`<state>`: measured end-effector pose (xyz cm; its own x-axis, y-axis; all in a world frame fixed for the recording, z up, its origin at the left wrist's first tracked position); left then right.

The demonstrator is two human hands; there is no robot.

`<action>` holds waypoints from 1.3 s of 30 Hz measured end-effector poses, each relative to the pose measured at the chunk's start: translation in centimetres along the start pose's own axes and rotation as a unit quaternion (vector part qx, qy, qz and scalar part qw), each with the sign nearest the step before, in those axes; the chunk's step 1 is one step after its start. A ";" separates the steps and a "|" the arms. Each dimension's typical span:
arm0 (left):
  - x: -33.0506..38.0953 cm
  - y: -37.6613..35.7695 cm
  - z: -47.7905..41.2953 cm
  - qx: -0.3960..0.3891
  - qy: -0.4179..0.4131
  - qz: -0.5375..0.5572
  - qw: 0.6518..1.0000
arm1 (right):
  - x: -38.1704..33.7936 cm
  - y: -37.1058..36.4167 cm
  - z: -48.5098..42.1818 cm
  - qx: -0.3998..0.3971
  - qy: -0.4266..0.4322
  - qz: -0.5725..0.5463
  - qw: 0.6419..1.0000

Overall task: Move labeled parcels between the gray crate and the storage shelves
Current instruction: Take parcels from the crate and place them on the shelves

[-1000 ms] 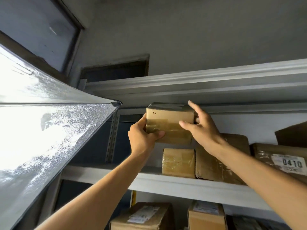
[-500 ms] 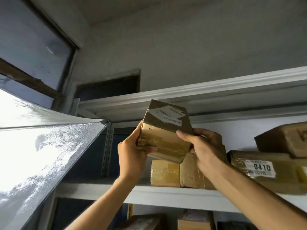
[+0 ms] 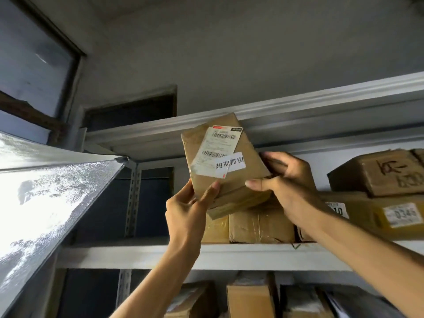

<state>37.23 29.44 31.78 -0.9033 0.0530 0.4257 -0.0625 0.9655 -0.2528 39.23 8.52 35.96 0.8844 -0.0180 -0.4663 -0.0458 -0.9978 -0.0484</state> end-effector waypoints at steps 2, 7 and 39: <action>-0.3 -1.0 0.3 -0.013 -0.004 0.011 1.000 | 0.4 0.6 0.2 -0.030 0.004 0.029 0.999; -0.9 -3.4 0.6 -0.057 -0.007 0.038 0.998 | 1.9 1.5 2.2 -0.110 0.036 0.100 0.988; 3.8 -42.4 22.5 -0.329 0.089 0.427 0.838 | -18.1 38.3 21.3 0.212 -0.001 0.524 0.825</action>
<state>26.84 -17.04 24.55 -0.4181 0.7763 0.4718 0.8744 0.4846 -0.0224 11.59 -27.99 23.70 0.2556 -0.8555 -0.4504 -0.9435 -0.3224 0.0770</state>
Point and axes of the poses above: each hand's wrist, its own z-axis away from the middle knuckle, its own y-axis out of the back of the hand, x = y × z, the point moved 10 cm from there along -z, towards the middle knuckle, and after that the axes turned 5 degrees about z, right-handed, at the moved point
